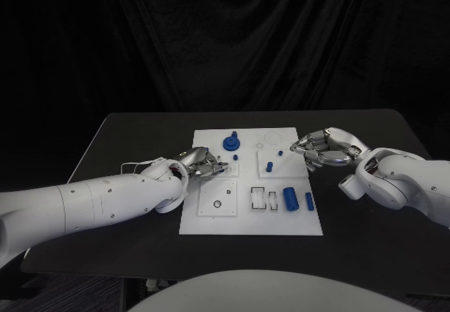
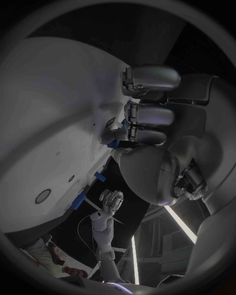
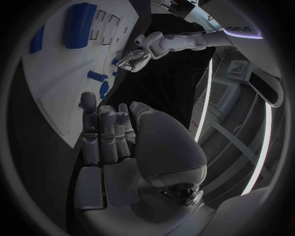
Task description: Assemble the parts on the task board
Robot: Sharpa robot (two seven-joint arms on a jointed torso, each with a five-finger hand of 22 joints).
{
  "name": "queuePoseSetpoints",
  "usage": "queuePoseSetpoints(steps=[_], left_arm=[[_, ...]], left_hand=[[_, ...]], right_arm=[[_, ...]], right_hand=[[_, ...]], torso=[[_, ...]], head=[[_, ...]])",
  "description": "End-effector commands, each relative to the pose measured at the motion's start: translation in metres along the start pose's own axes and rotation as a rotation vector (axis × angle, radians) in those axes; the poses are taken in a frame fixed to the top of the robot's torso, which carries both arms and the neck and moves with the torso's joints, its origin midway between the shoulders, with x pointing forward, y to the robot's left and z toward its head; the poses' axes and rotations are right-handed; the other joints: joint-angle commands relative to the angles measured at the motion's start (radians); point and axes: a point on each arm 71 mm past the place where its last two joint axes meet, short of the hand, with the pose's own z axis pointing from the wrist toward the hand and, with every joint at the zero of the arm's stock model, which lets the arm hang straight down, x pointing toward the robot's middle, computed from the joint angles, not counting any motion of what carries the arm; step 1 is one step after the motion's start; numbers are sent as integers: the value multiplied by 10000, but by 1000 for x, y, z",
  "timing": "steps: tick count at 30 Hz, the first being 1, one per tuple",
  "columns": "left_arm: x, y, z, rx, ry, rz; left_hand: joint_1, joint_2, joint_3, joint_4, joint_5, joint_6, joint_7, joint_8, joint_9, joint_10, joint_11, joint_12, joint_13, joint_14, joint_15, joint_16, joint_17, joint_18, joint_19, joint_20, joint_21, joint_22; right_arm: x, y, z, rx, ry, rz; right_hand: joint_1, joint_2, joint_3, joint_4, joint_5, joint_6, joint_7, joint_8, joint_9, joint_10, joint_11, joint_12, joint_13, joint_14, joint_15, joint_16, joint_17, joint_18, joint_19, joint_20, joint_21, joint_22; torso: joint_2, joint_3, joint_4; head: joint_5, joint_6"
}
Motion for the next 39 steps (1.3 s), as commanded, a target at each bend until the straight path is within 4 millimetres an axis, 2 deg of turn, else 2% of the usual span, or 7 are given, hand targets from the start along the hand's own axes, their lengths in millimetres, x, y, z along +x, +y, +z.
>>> queuePoseSetpoints(steps=[1, 9, 15, 30, 34, 36, 39], left_arm=[[8, 0, -2, 12, 511, 33], [8, 1, -2, -7, 510, 38], [8, 2, -2, -24, 511, 40], [9, 2, -3, -211, 663, 55], [8, 2, -5, -102, 504, 7], [7, 2, -6, -79, 421, -135], [5, 4, -7, -128, 337, -512]], left_hand=[[45, -54, -98, 44, -24, 134, -33, -21, 137, 1055, -94, 36, 2634, 1039, -99, 27, 2634, -115, 254, -103, 71, 1384], [-976, 188, -919, 356, -858, 404, -60, -90, 159, 1055, -124, 36, 2634, 1039, -130, 27, 2634, -127, 291, -145, 89, 1448], [-1504, 468, -1384, 362, -1080, 416, -55, -121, 193, 1055, -120, 36, 2634, 1039, -130, 27, 2634, -125, 285, -142, 76, 1447], [-1303, 215, -1951, 340, -1322, 493, -65, -183, 179, 1055, -132, 36, 2634, 1039, -142, 27, 2634, -137, 323, -152, 99, 1507], [-1769, 723, -2249, 365, -1313, 507, -62, -195, 210, 1055, -132, 36, 2634, 1039, -144, 27, 2634, -134, 318, -156, 85, 1502], [-1968, 1363, -2265, 363, -972, 405, -45, -160, 263, 1055, -116, 36, 2634, 1039, -138, 27, 2634, -131, 309, -146, 71, 1492], [-1846, 1694, -2280, 349, -722, 271, -23, -120, 271, 1055, -94, 36, 2634, 1039, -114, 27, 2634, -108, 257, -133, 13, 1419]], right_arm=[[1, -2, 0, 170, 119, 78], [2, -2, 0, 192, 150, 92], [2, -2, -1, 218, 171, 103], [2, -2, -1, 248, 197, 119], [2, -2, -2, 259, 187, 116], [2, -2, -2, 268, 176, 113], [1, -3, -2, 291, 166, 111]], right_hand=[[-71, -12, -3, 43, 67, -77, -24, 67, -17, -59, -11, -29, -9, -71, 18, -55, -9, 107, -58, 0, -21, -9], [-80, -1, 2, 45, 72, -82, -24, 69, -19, -67, -10, -30, -17, -75, 19, -54, -13, 109, -64, 1, -37, -13], [-82, 4, 6, 42, 78, -85, -25, 71, -20, -94, -11, -43, -41, -92, 19, -74, -33, 116, -83, 1, -73, -25], [-85, 7, 10, 39, 84, -89, -25, 74, -21, -117, -11, -53, -61, -108, 20, -91, -51, 117, -88, 2, -86, -28], [-85, 7, 10, 39, 84, -89, -25, 74, -21, -117, -11, -53, -61, -108, 20, -91, -51, 117, -88, 2, -86, -28], [-85, 7, 10, 39, 84, -89, -25, 74, -21, -117, -11, -53, -61, -108, 20, -91, -51, 117, -88, 2, -86, -28], [-89, 8, 12, 36, 88, -91, -25, 77, -22, -121, -11, -52, -64, -114, 20, -94, -57, 120, -96, 3, -105, -33]], torso=[[6, 0, -2], [7, 1, 15], [3, -3, 8], [-2, 10, 9], [5, 4, -5], [6, 4, -5], [3, 3, -3]], head=[[6, -2], [-30, -2], [-22, -2], [-65, -2], [-48, -2], [-55, -2], [-64, -2]])
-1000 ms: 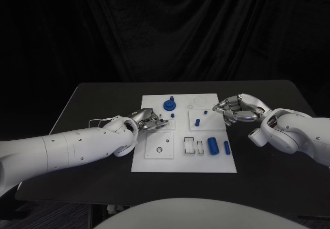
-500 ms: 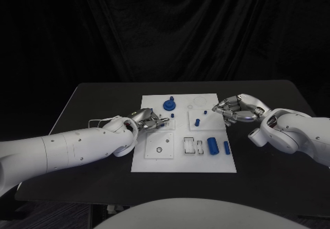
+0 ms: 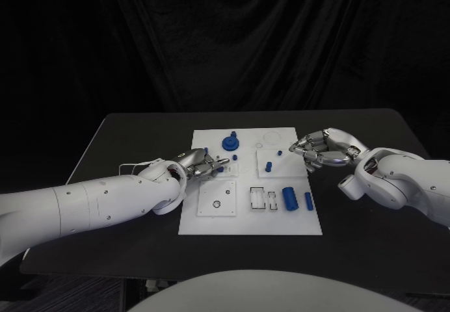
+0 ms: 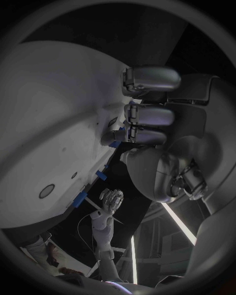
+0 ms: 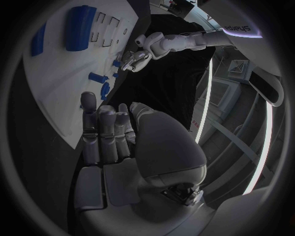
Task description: Assemble the parts on the task board
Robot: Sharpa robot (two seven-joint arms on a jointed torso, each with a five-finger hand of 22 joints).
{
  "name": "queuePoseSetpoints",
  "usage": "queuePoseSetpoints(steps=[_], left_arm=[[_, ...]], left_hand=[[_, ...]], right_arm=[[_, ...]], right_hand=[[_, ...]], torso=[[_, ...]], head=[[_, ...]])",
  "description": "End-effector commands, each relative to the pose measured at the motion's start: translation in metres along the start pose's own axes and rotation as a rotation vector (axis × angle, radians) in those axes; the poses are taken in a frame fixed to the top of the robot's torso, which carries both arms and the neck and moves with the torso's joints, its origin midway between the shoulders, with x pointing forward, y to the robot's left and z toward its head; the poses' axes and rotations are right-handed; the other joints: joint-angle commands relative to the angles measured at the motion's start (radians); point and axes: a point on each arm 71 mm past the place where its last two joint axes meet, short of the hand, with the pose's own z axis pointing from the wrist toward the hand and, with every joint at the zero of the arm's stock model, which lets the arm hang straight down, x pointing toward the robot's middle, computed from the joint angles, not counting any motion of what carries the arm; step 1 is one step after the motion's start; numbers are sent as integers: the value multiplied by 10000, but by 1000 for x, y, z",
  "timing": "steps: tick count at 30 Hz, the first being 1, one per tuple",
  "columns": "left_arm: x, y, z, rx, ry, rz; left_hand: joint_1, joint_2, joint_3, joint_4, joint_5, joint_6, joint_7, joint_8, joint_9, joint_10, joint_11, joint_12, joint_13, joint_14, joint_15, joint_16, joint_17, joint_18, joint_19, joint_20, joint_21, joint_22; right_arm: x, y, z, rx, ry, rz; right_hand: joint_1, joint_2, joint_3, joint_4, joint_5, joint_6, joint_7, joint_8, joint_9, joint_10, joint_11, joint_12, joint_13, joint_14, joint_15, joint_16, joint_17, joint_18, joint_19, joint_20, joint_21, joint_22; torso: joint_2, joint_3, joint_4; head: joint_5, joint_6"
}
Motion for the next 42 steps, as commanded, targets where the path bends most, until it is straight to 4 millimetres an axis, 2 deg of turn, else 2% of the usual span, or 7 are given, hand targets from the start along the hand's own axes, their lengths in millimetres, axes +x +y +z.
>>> queuePoseSetpoints(steps=[1, 10, 18, 25, 34, 38, 42], left_arm=[[4, 3, -3, -107, 137, -513], [2, 6, -5, -207, 44, -782], [2, 8, -6, -288, 36, -818], [2, 8, -5, -263, 90, -803], [3, 8, -4, -241, 190, -776], [3, 8, -4, -235, 205, -765], [2, 9, -3, -237, 181, -757]], left_hand=[[132, 269, -79, 12, 228, -264, 29, 16, 281, 1055, -9, 36, 2634, 1039, -32, 27, 2634, -102, 243, -53, -56, 1404], [253, 323, -71, 15, 371, -501, 77, 19, 281, 1055, 32, 36, 2634, 1039, 0, 27, 2634, -94, 224, -26, -80, 1381], [481, 125, -390, 6, 472, -799, 167, -149, 169, 1055, 107, 36, 2634, 1039, 64, 27, 2634, -84, 198, 34, -115, 1354], [548, 254, -617, 8, 400, -1045, 295, -592, -82, 1055, 217, 36, 2634, 1039, 155, 27, 2634, -62, 143, 117, -182, 1287], [526, 261, -761, 20, 257, -926, 302, -632, -116, 1055, 236, 36, 2634, 1039, 183, 27, 2634, -62, 142, 151, -185, 1294], [388, 379, -257, 39, 1181, -813, 301, -753, -144, 1055, 241, 36, 2634, 1039, 191, 27, 2634, -57, 133, 175, -203, 1299], [335, 380, 134, 42, 1582, -781, 295, -783, -113, 1055, 237, 36, 2634, 1039, 194, 27, 2634, -58, 138, 174, -203, 1314]], right_arm=[[1, -2, -1, 187, 78, 67], [1, -3, -1, 221, 90, 70], [1, -3, -1, 236, 124, 79], [1, -3, 0, 268, 151, 87], [2, -3, 0, 295, 197, 99], [2, -3, 0, 303, 216, 105], [2, -3, 0, 312, 223, 108]], right_hand=[[-90, 9, 13, 37, 49, -55, 11, 37, -14, -50, -11, -51, -10, -81, -16, -59, -17, 121, -97, 3, -66, -18], [-100, 13, 14, 40, 50, -55, 13, 41, -15, -58, -10, -54, -19, -83, -16, -58, -20, 121, -97, 3, -70, -18], [-128, 36, 20, 53, 53, -55, 14, 51, -16, -72, -7, -56, -36, -93, -14, -62, -33, 125, -106, 5, -99, -24], [-141, 48, 23, 58, 54, -56, 15, 55, -17, -60, -6, -46, -28, -91, -13, -56, -34, 128, -114, 5, -118, -29], [-152, 63, 29, 61, 57, -59, 15, 58, -19, -58, -6, -42, -29, -92, -12, -53, -37, 129, -116, 6, -129, -31], [-159, 71, 32, 63, 58, -61, 15, 59, -20, -59, -6, -41, -32, -95, -12, -55, -42, 132, -123, 6, -145, -36], [-159, 71, 32, 63, 58, -61, 15, 59, -20, -59, -6, -41, -32, -95, -12, -55, -42, 132, -123, 6, -145, -36]], torso=[[0, -1, 0], [-9, -12, -6], [9, -19, 8], [4, -13, 14], [-1, -7, -8], [2, -4, 8], [-6, -1, 9]], head=[[-13, -2], [9, -2], [17, -2], [-15, -2], [8, -2], [-17, -2], [-27, -2]])
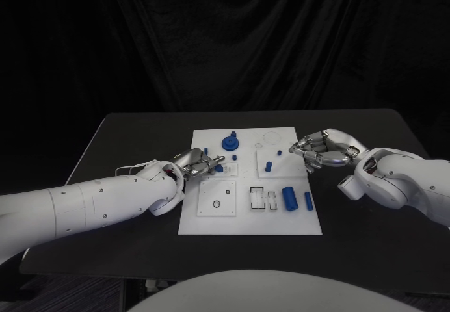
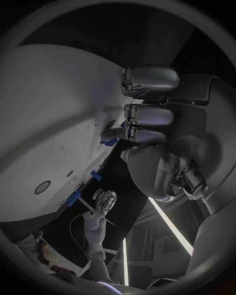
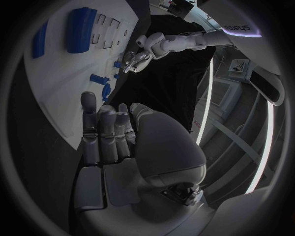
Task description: Assemble the parts on the task board
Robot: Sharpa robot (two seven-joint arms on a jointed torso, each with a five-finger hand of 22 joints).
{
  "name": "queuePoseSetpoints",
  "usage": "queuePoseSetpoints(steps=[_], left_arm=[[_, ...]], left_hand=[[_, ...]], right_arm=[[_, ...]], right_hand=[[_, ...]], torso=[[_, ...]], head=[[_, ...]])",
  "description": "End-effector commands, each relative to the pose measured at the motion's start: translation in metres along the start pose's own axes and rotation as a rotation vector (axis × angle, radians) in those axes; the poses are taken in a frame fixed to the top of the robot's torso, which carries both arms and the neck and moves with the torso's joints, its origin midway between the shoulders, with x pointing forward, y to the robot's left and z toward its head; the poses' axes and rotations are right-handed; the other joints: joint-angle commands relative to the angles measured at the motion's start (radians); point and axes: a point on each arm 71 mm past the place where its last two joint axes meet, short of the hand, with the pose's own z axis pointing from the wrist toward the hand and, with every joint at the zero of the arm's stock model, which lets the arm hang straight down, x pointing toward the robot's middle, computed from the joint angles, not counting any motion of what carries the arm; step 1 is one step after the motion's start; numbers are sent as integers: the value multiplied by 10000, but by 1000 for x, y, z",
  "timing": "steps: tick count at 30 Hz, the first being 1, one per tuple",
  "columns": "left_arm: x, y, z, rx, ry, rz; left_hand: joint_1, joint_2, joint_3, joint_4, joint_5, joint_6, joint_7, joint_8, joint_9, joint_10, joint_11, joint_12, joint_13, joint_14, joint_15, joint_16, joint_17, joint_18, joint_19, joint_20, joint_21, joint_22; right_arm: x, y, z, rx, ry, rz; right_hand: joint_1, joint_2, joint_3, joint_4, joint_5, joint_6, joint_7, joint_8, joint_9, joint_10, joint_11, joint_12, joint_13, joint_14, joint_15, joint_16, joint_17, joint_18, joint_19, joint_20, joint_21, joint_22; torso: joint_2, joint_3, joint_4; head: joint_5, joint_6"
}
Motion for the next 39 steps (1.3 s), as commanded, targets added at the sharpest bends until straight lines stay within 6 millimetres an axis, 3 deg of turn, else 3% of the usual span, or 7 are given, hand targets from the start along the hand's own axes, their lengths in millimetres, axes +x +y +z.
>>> queuePoseSetpoints(steps=[1, 19, 32, 39], left_arm=[[4, 2, 0, -37, 242, -13], [7, -2, 2, 10, 334, -390], [7, -4, 1, 39, 313, -441], [8, -5, 1, -64, 361, -446]], left_hand=[[-54, 56, 275, 4, 262, 83, -6, -48, 22, 1049, 49, 36, 2633, 1039, 50, 27, 2634, -60, 131, 90, -47, 1310], [-75, -17, 544, -13, -38, -91, 16, -12, 318, 1049, 75, 36, 2633, 1039, 67, 27, 2634, -54, 119, 104, -70, 1301], [5, -8, 526, -19, 41, 56, -31, 191, 413, 1049, 42, 36, 2633, 1039, 48, 27, 2634, -63, 151, 95, -43, 1346], [144, -31, 522, -26, 184, 1, -47, 286, 416, 1049, 21, 36, 2633, 1039, 24, 27, 2634, -123, 298, 75, 111, 1550]], right_arm=[[1, -2, 0, 180, 121, 75], [2, -2, 0, 237, 209, 104], [3, -2, 0, 262, 247, 118], [3, -2, 0, 262, 246, 117]], right_hand=[[-111, 28, 10, 34, 61, -65, 14, 61, -14, -60, -6, -38, -6, -63, 23, -57, -15, 135, -58, 6, -69, -21], [-182, 76, 19, 52, 58, -82, 21, 71, -22, -70, 0, -27, -28, -63, 25, -44, -30, 137, -52, 8, -94, -22], [-246, 102, 17, 61, 52, -93, 24, 79, -29, -64, 5, -10, -31, -68, 29, -40, -45, 135, -41, 11, -101, -17], [-275, 118, 17, 64, 50, -96, 24, 83, -32, -66, 6, -5, -36, -67, 30, -33, -48, 138, -47, 12, -124, -23]], torso=[[-8, 4, 8], [2, 2, -3], [-3, -5, 10], [2, 5, 6]], head=[[-17, -2], [-15, -2], [5, -2], [-51, -2]])
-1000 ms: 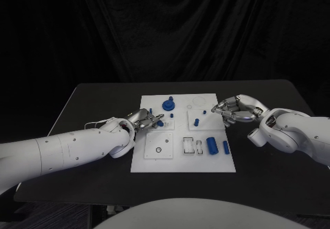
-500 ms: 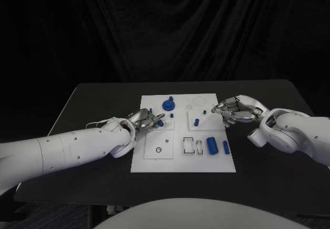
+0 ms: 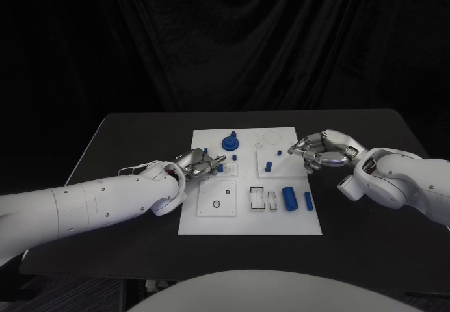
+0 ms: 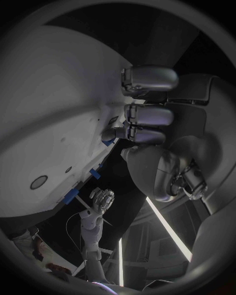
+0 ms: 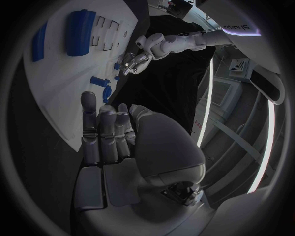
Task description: Assemble the parts on the task board
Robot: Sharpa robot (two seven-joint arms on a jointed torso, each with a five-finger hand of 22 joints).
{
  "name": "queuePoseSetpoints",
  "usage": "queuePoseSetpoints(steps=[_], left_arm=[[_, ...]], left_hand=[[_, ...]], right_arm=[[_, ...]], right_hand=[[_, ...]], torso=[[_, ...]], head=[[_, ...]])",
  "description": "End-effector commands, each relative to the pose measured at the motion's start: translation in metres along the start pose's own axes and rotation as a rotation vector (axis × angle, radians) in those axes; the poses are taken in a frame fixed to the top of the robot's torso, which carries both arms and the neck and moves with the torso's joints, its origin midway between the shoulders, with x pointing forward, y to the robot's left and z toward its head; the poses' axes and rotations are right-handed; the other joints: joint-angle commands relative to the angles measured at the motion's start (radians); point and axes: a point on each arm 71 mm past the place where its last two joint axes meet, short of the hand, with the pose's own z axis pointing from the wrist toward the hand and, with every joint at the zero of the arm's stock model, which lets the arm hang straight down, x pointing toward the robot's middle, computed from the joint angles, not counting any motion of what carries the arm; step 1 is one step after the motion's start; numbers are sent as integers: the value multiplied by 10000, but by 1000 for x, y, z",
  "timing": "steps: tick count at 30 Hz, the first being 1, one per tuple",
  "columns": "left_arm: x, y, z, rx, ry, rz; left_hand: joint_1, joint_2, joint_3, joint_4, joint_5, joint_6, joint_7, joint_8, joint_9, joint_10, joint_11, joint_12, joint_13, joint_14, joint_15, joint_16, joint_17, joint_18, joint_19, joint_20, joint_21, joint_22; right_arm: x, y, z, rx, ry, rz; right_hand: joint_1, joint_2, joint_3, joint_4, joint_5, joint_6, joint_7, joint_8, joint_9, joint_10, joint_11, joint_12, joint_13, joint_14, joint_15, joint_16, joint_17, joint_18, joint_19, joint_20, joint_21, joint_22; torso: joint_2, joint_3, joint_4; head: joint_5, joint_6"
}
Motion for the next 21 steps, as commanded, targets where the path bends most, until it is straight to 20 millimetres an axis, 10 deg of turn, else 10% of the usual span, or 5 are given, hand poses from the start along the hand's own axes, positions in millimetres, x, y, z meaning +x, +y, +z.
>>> queuePoseSetpoints(steps=[1, 21], left_arm=[[5, 0, 0, -87, 244, -51], [-5, 4, -10, -369, -154, 278]], left_hand=[[147, 3, 0, -26, 64, -25, -32, 85, 271, 1049, 13, 36, 2633, 1040, 16, 27, 2634, -146, 363, 2, 137, 1632], [571, -220, -186, -51, 94, -159, -96, 604, 297, 1049, -59, 36, 2633, 1040, -54, 27, 2634, -194, 497, -70, 272, 1808]], right_arm=[[1, -2, 0, 151, 97, 66], [0, -3, -1, 187, 74, 60]], right_hand=[[-73, -1, 18, 64, 50, -61, -11, 43, -14, -66, 6, -5, -9, -67, 30, -33, -17, 138, -48, 12, -61, -13], [-119, 17, 18, 62, 50, -73, -10, 46, -20, -93, 8, -7, -35, -75, 33, -34, -33, 142, -54, 14, -92, -19]], torso=[[5, 7, 1], [-5, 0, -17]], head=[[-37, -2], [-19, -2]])
